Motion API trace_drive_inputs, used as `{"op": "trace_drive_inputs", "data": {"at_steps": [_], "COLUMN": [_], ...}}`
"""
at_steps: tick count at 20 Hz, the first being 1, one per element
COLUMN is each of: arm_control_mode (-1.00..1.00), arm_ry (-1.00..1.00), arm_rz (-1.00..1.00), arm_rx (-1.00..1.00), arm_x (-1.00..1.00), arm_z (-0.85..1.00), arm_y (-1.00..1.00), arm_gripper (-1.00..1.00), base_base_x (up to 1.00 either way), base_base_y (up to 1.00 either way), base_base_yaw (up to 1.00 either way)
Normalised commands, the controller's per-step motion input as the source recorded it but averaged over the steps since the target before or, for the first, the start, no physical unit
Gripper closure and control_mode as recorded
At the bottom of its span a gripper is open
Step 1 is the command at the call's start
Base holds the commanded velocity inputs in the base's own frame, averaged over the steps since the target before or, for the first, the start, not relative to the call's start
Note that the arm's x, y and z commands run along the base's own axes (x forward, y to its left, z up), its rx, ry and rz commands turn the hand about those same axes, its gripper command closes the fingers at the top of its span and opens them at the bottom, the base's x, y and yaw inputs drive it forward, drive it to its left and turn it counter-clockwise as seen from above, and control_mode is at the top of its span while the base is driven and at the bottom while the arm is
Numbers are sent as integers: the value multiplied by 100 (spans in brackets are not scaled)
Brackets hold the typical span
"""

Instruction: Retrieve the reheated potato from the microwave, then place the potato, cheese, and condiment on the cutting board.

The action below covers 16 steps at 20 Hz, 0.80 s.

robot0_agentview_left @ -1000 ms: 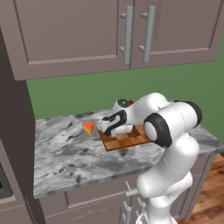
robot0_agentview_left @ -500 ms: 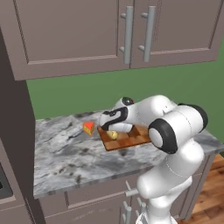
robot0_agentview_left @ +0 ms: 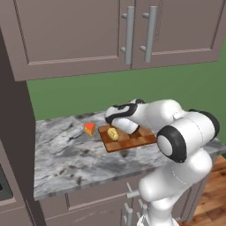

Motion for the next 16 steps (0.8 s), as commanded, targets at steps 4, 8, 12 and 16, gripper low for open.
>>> {"op": "trace_drive_inputs", "data": {"at_steps": [4, 8, 12, 16], "arm_control_mode": [-100, -100, -100, -100], "arm_ry": [0, 0, 1, 3], "arm_rz": [2, 6, 6, 3], "arm_rx": [0, 0, 0, 0], "arm_x": [-8, -6, -2, 0], "arm_z": [27, 24, 22, 18], "arm_y": [-30, -33, -36, -38], "arm_gripper": [-100, -100, -100, -100], "base_base_x": [0, 0, 0, 0], "base_base_y": [0, 0, 0, 0], "base_base_yaw": [0, 0, 0, 0]}}
